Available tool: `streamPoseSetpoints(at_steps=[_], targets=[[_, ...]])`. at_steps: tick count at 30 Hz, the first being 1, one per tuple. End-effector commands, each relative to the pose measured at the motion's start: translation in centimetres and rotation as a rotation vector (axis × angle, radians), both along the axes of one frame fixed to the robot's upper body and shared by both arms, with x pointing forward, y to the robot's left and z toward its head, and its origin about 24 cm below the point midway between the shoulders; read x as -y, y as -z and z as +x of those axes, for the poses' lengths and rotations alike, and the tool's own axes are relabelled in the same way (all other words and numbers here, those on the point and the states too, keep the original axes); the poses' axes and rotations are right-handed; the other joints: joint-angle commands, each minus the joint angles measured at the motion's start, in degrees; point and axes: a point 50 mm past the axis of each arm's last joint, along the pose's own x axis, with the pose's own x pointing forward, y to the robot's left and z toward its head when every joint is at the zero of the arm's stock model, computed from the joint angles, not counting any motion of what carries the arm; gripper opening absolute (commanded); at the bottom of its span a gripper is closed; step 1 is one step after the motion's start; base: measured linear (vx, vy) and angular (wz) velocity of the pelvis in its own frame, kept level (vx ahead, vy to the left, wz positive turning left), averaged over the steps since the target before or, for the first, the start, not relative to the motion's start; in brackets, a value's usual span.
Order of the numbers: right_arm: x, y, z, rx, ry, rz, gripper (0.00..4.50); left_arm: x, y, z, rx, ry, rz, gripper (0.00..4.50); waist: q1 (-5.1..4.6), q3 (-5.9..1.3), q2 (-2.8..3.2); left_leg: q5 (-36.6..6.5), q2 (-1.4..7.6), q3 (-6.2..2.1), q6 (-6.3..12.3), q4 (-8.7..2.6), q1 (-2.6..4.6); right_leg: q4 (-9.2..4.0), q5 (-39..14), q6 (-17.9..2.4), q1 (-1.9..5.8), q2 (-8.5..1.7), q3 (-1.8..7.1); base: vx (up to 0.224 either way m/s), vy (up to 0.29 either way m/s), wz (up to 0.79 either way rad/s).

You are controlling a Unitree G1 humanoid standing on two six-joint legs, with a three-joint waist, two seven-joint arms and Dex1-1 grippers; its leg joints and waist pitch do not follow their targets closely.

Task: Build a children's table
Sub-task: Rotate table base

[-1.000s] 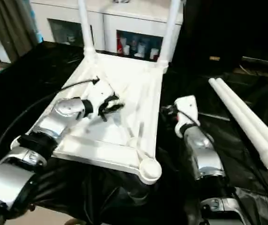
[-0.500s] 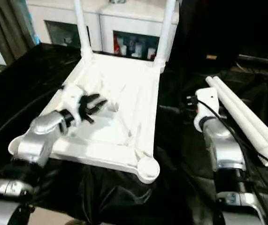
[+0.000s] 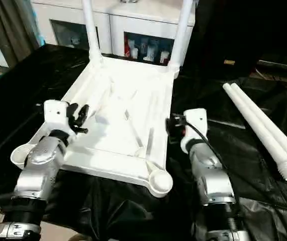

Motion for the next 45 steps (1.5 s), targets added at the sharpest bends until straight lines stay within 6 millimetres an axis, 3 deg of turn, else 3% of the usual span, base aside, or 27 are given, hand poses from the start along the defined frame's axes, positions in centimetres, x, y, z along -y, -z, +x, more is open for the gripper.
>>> streamPoseSetpoints(at_steps=[1, 4, 5, 20, 22, 24, 25, 26, 27, 28, 30, 31, 32, 33, 34, 35, 36, 37, 38, 39, 40, 41, 42, 43, 44, 45], targets=[[0.08, -1.00, 0.07, 0.051, 0.014, 0.026, 4.48, 0.01, -0.45, 0.20, 0.009, -0.018, 0.016, 1.87, -0.29, -3.95, 0.25, -13.2, 2.32, -1.45, -0.60, -4.37, 1.30, -5.02, -10.3, -7.1, 2.24, -3.55, 2.94, 0.000, 0.000, 0.00], [0.20, -0.93, -0.18, 0.050, 0.021, 0.039, 4.48, -0.08, -0.48, 0.09, 0.009, -0.034, 0.010, 1.87, -0.27, -4.10, 0.23, -12.2, 2.29, -1.47, -0.48, -4.27, 1.24, -4.81, -8.8, -7.2, 2.28, -3.55, 2.96, 0.000, 0.000, 0.00], [0.21, -0.88, -0.25, 0.048, 0.021, 0.038, 4.48, -0.13, -0.50, 0.08, 0.009, -0.039, 0.009, 1.87, -0.24, -4.07, 0.59, -12.3, 2.32, -1.52, -0.56, -4.32, 1.28, -4.78, -8.5, -7.4, 2.20, -3.54, 2.96, 0.000, 0.000, 0.00], [-0.03, -0.49, -0.47, 0.036, 0.014, 0.038, 4.48, -0.11, -0.62, 0.07, 0.007, -0.046, 0.035, 1.87, -0.29, -4.07, 0.45, -12.7, 2.24, -1.48, -0.58, -4.29, 1.27, -4.76, -7.5, -8.0, 2.32, -3.46, 2.92, 0.000, 0.000, 0.00], [-0.11, -0.48, -0.44, 0.035, 0.012, 0.038, 4.48, -0.05, -0.65, 0.10, 0.009, -0.045, 0.035, 1.87, -0.48, -4.09, 0.53, -13.3, 2.50, -1.75, -1.81, -4.42, 1.50, -4.73, -7.4, -7.6, 2.18, -2.79, 2.55, 0.000, 0.000, 0.00], [-0.19, -0.48, -0.42, 0.035, 0.009, 0.036, 4.48, -0.02, -0.67, 0.11, 0.011, -0.044, 0.035, 1.87, -0.90, -4.11, 0.86, -14.5, 3.02, -2.30, -3.60, -4.67, 1.89, -4.60, -5.6, -7.4, 2.03, -1.72, 1.89, 0.000, 0.000, 0.00], [-0.27, -0.49, -0.41, 0.036, 0.007, 0.036, 4.48, -0.01, -0.67, 0.10, 0.011, -0.044, 0.035, 1.87, -1.33, -4.15, 1.16, -15.7, 3.88, -2.97, -3.92, -5.14, 2.38, -4.46, -3.7, -8.2, 1.96, -0.91, 1.21, 0.000, 0.000, 0.00], [-0.31, -0.50, -0.40, 0.037, 0.005, 0.036, 4.48, -0.01, -0.67, 0.10, 0.011, -0.044, 0.035, 1.87, -1.98, -4.26, 1.37, -15.8, 5.75, -4.05, -2.37, -5.90, 2.87, -3.88, -1.5, -9.6, 1.88, -0.63, 0.48, 0.000, 0.000, 0.00], [-0.38, -0.50, -0.39, 0.037, 0.002, 0.036, 4.48, 0.00, -0.68, 0.08, 0.012, -0.045, 0.035, 1.87, -2.16, -4.29, 1.78, -15.7, 6.91, -4.67, -1.26, -6.47, 3.13, -3.22, -0.9, -10.6, 1.81, -0.71, 0.04, 0.001, -0.053, 0.01], [-0.42, -0.51, -0.37, 0.037, 0.000, 0.036, 4.48, 0.01, -0.69, 0.07, 0.013, -0.045, 0.035, 1.87, -2.86, -4.52, 2.17, -14.1, 9.27, -5.51, 3.66, -7.13, 3.39, -1.94, 0.8, -13.0, 1.41, -1.41, -0.52, 0.001, -0.053, 0.01], [-0.46, -0.50, -0.36, 0.037, -0.003, 0.035, 4.48, 0.02, -0.70, 0.06, 0.013, -0.045, 0.035, 1.87, -3.31, -4.40, 1.98, -14.8, 9.28, -5.08, 6.78, -7.11, 3.18, -1.77, 1.0, -15.5, 1.30, -1.92, -0.86, 0.001, -0.099, 0.06], [-0.47, -0.51, -0.35, 0.037, -0.005, 0.034, 4.48, 0.03, -0.71, 0.06, 0.014, -0.045, 0.035, 1.87, -3.65, -4.38, 1.18, -16.1, 7.79, -3.89, 9.25, -6.31, 2.86, -2.51, 0.7, -19.4, 1.25, -2.19, -0.96, 0.001, -0.112, 0.07], [-0.47, -0.50, -0.34, 0.036, -0.005, 0.033, 4.48, 0.03, -0.70, 0.06, 0.013, -0.046, 0.035, 1.87, -3.86, -4.26, -0.15, -17.0, 2.09, -0.96, 10.09, -2.56, 1.55, -5.41, -1.7, -24.0, 1.95, -1.91, -1.15, -0.008, -0.130, 0.05], [-0.46, -0.50, -0.33, 0.036, -0.005, 0.033, 4.48, 0.03, -0.70, 0.07, 0.013, -0.047, 0.036, 1.87, -3.52, -4.28, -0.88, -16.0, -1.35, 0.29, 9.83, 1.25, 0.61, -7.20, -5.8, -24.7, 2.80, -2.42, -1.15, -0.014, -0.134, 0.03], [-0.45, -0.50, -0.32, 0.036, -0.005, 0.033, 4.48, 0.02, -0.70, 0.07, 0.013, -0.047, 0.035, 1.87, -2.34, -4.45, -1.50, -13.2, -3.05, -0.11, 10.17, 5.62, -1.05, -9.08, -14.5, -23.8, 4.41, -4.20, 0.28, -0.014, -0.134, 0.03], [-0.45, -0.50, -0.32, 0.036, -0.005, 0.033, 4.48, 0.01, -0.69, 0.07, 0.013, -0.047, 0.035, 1.87, -2.24, -4.39, -0.39, -7.8, -1.89, -1.49, 10.40, 5.24, -3.11, -9.09, -16.4, -20.7, 5.42, -4.50, 0.27, -0.014, -0.110, -0.01], [-0.46, -0.50, -0.32, 0.036, -0.005, 0.032, 4.48, 0.00, -0.69, 0.07, 0.013, -0.047, 0.035, 1.87, -2.91, -4.73, 1.34, -3.0, 0.75, -2.97, 11.03, 1.26, -1.71, -8.57, -13.6, -13.8, 4.06, -1.26, -3.11, -0.019, -0.101, -0.02], [-0.44, -0.49, -0.32, 0.036, -0.005, 0.031, 4.48, 0.01, -0.68, 0.07, 0.013, -0.047, 0.035, 1.87, -3.27, -5.35, 3.02, 0.3, 6.21, -6.57, 12.67, -1.60, 0.88, -6.18, -11.3, -10.1, 2.87, 0.61, -4.91, -0.019, -0.101, -0.02], [-0.41, -0.49, -0.32, 0.035, -0.005, 0.030, 4.48, 0.03, -0.66, 0.07, 0.012, -0.047, 0.036, 1.87, -4.80, -5.93, 3.71, 6.5, 16.49, -12.67, 18.59, -5.50, 3.70, 3.57, -11.9, -3.9, -0.01, -0.64, -4.83, -0.018, -0.133, -0.06], [-0.40, -0.48, -0.32, 0.035, -0.005, 0.030, 4.48, 0.05, -0.65, 0.07, 0.012, -0.046, 0.036, 1.87, -4.98, -6.33, 3.15, 11.1, 16.73, -13.30, 20.64, -4.86, 5.54, 6.34, -12.8, -4.0, -2.74, -1.32, -3.26, -0.019, -0.146, -0.07], [-0.41, -0.48, -0.32, 0.036, -0.005, 0.030, 4.48, 0.07, -0.65, 0.07, 0.012, -0.046, 0.036, 1.87, -4.99, -5.67, 2.71, 18.4, 14.79, -12.73, 26.02, -3.96, 5.23, 8.04, -10.8, -6.3, -4.69, -2.16, -0.42, -0.019, -0.146, -0.07], [-0.42, -0.49, -0.32, 0.036, -0.005, 0.029, 4.48, 0.08, -0.65, 0.08, 0.012, -0.045, 0.036, 1.87, -4.25, -5.24, 2.32, 16.2, 11.35, -10.04, 27.78, -3.54, 3.63, 6.36, -7.1, -10.2, -3.66, -2.01, 0.87, -0.049, -0.155, -0.02], [-0.42, -0.48, -0.33, 0.035, -0.005, 0.029, 4.48, 0.09, -0.64, 0.07, 0.011, -0.045, 0.036, 1.87, -4.26, -5.47, 1.64, 13.8, 9.33, -9.09, 27.46, -2.91, 3.17, 4.93, -3.4, -13.8, -2.43, -2.19, 1.22, -0.085, -0.207, -0.08], [-0.41, -0.48, -0.34, 0.035, -0.004, 0.029, 4.48, 0.12, -0.62, 0.07, 0.011, -0.044, 0.036, 1.87, -2.23, -5.57, -1.77, -1.9, -3.69, -1.41, 21.65, 7.48, -3.17, -3.23, 8.8, -30.5, 2.68, -2.27, 2.45, -0.085, -0.207, -0.08], [-0.41, -0.48, -0.34, 0.035, -0.004, 0.028, 4.48, 0.13, -0.62, 0.06, 0.010, -0.044, 0.036, 1.87, -2.23, -5.57, -1.77, -1.9, -3.69, -1.41, 21.65, 7.48, -3.17, -3.23, 8.8, -30.5, 2.68, -2.27, 2.45, -0.095, -0.246, 0.03], [-0.40, -0.48, -0.36, 0.035, -0.004, 0.028, 4.48, 0.15, -0.62, 0.06, 0.010, -0.043, 0.036, 1.87, -0.82, -4.76, -1.99, -13.4, -3.73, -1.67, 9.36, 13.55, -4.68, -5.10, -1.9, -29.1, 3.91, -5.15, 3.53, -0.095, -0.230, 0.07]])
